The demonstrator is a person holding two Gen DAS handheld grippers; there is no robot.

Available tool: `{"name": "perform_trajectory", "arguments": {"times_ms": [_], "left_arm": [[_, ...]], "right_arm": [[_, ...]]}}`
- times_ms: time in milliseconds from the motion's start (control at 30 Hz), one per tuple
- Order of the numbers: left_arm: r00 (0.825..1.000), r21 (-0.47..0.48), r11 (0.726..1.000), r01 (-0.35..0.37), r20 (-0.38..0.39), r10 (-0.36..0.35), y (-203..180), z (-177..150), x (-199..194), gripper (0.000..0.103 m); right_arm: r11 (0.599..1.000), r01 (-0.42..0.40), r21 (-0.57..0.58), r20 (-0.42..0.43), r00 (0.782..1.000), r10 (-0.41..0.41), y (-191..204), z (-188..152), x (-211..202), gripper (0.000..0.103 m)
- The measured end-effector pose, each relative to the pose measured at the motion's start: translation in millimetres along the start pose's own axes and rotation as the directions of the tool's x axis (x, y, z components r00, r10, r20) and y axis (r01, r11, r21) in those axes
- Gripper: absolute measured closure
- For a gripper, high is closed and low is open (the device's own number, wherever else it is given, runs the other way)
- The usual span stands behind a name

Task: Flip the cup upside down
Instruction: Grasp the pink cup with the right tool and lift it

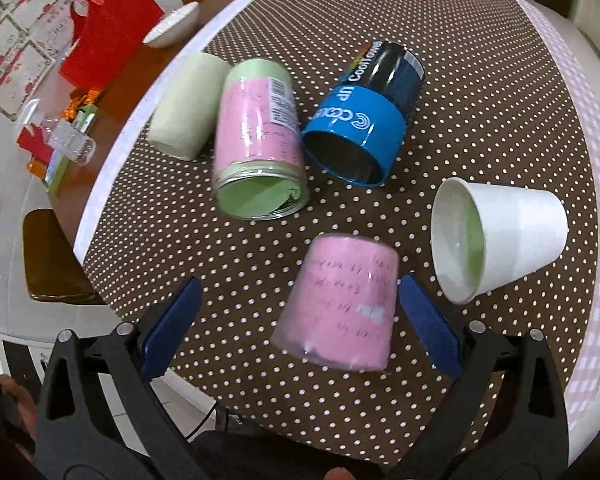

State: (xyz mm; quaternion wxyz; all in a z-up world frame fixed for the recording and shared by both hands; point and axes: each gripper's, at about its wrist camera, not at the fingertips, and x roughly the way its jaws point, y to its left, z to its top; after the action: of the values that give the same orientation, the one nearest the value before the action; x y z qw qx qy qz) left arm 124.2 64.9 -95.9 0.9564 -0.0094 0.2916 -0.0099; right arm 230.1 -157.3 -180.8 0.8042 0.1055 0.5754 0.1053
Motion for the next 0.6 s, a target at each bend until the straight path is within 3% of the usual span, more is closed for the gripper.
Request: {"name": "perform_trajectory", "arguments": {"times_ms": [267, 367, 467, 600], "left_arm": [[1.0, -0.007, 1.0, 0.004, -0.01, -0.004, 3, -3, 2, 0.016], [1.0, -0.013, 1.0, 0.002, -0.01, -0.002, 3, -3, 2, 0.016], [1.0, -0.01, 1.0, 0.003, -0.011, -0.003, 3, -3, 2, 0.016], [1.0, -0.002, 1.0, 0.005, -0.011, -0.005, 1, -4, 1, 0.016]], "right_arm": [[0.998, 0.056, -0.002, -0.076, 0.996, -0.056, -2, 12, 30, 0.007], [0.998, 0.068, -0.006, -0.091, 0.994, -0.068, -2, 15, 38, 0.018], [0.998, 0.068, -0.012, -0.096, 0.993, -0.069, 0, 17, 43, 0.043], [1.0, 0.023, -0.022, -0.074, 0.997, -0.024, 0, 12, 38, 0.043]]}}
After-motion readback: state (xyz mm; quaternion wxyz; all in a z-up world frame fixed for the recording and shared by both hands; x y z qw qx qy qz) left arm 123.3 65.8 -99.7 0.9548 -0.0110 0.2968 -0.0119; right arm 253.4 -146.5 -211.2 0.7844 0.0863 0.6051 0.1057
